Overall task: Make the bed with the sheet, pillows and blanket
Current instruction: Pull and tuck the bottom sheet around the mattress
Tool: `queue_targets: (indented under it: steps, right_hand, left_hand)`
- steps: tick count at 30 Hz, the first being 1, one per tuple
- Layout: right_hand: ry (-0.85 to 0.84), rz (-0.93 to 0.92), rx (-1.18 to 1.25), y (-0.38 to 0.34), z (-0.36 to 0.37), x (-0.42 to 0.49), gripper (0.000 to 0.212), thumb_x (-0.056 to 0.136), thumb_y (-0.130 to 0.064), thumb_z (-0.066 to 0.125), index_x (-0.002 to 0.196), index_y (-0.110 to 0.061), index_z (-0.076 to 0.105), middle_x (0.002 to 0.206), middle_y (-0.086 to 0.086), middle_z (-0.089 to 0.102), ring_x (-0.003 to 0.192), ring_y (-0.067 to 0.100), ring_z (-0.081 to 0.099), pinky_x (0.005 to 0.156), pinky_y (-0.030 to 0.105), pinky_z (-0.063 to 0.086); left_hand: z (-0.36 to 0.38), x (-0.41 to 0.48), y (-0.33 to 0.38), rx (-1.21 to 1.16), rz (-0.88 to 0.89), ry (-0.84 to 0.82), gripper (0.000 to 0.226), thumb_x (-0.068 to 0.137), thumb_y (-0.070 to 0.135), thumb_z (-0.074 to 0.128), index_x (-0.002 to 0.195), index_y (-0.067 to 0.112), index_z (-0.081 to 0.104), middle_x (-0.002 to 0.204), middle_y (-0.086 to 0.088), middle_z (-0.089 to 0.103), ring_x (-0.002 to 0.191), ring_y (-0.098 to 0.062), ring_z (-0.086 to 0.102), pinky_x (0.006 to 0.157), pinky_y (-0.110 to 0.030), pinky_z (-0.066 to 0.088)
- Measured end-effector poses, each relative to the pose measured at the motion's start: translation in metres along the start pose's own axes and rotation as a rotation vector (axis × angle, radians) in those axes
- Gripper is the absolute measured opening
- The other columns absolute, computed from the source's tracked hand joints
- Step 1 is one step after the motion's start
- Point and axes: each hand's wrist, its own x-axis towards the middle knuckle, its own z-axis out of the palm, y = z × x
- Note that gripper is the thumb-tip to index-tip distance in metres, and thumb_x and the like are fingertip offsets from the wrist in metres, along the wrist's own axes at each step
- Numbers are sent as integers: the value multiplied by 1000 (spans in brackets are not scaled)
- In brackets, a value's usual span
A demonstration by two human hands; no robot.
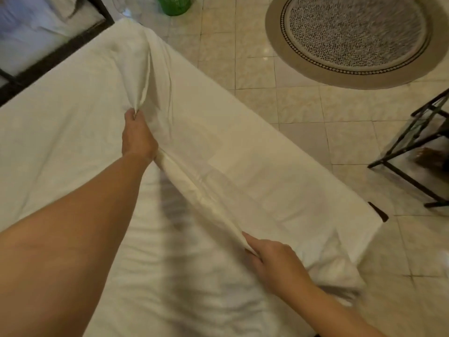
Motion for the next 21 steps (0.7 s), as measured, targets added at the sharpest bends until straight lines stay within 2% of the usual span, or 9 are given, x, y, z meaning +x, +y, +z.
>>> queue_targets:
  steps: [3, 7, 13, 17, 21]
  right_hand:
    - [25, 30, -9, -39, 41, -25, 60, 101, -44, 41, 150, -64, 14, 114, -5, 70, 100, 26, 66, 77, 38, 48]
    - [14, 58, -20, -84, 84, -55, 69, 98, -32, 42, 146, -70, 10, 117, -5, 69, 101, 30, 66, 73, 38, 44]
    - [31, 54, -36, -121, 145, -91, 68, 97, -36, 42, 139, -76, 6, 123, -1, 69, 108, 31, 66, 82, 40, 50]
    - [71, 8, 52, -146, 195, -124, 60, 98, -45, 43, 133, -84, 15, 128, -3, 69, 112, 25, 67, 88, 40, 54]
    - [120, -34, 106, -178, 247, -159, 54, 99, -49, 44, 133, -83, 21, 133, -8, 67, 116, 20, 65, 89, 32, 51]
  left_hand:
    - [-33, -21, -39, 12, 3, -5, 59, 88, -2, 58, 144, 11, 44, 160, -4, 29, 126, -44, 54, 102, -49, 47]
    - [-64, -51, -90, 15, -14, -17, 64, 87, -4, 61, 147, 10, 44, 165, -4, 23, 131, -44, 52, 107, -50, 46]
    - [-94, -112, -163, -39, -12, 33, 66, 86, -9, 60, 147, 11, 45, 164, -2, 26, 127, -41, 55, 106, -44, 46]
    - [-119, -158, -219, -40, -6, 41, 69, 86, -9, 60, 150, 11, 43, 168, -1, 20, 132, -40, 52, 109, -43, 44]
    - [-148, -199, -274, -18, 14, 70, 70, 89, -6, 61, 152, 12, 39, 169, -2, 18, 138, -39, 47, 115, -41, 39]
